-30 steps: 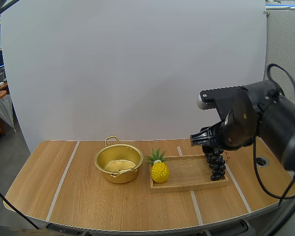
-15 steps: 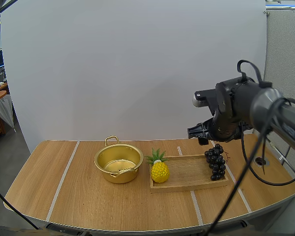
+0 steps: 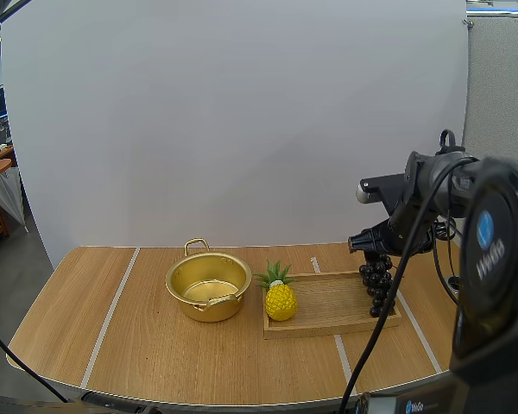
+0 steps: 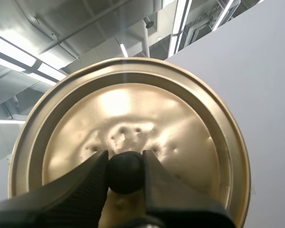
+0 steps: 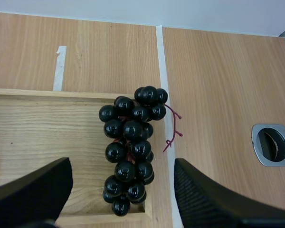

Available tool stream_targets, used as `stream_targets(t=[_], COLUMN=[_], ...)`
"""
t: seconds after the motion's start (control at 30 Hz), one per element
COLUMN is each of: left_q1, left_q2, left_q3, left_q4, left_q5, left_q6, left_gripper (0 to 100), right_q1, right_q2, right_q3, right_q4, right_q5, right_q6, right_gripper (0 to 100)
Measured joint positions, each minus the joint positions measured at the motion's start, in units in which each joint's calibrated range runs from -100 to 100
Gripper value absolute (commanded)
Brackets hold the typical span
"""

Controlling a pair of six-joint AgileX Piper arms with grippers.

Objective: Open the pot, put the grape inside, and close it

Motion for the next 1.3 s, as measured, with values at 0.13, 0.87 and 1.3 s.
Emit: stream_targets(t=[0.13,0.87,1.3], left_q1=[0.0,0.0,0.0], left_q2=[0.0,0.0,0.0], left_q3=[0.0,0.0,0.0], left_q4=[0.0,0.0,0.0], left_q5=[0.0,0.0,0.0], left_q6=[0.0,0.0,0.0], left_gripper=[0,0,0], right_q1=[-0.74,-0.77,-0.77], right_q2=[4.57,18.4,25.92], right_q3=[-1.12,-3.79,-7.38], right_q4=[0.57,8.48,8.57], right_q5=[-4.43,-11.74,-17.02], right_q6=[-2.27,-10.65,-11.27], right_gripper=[100,100,100])
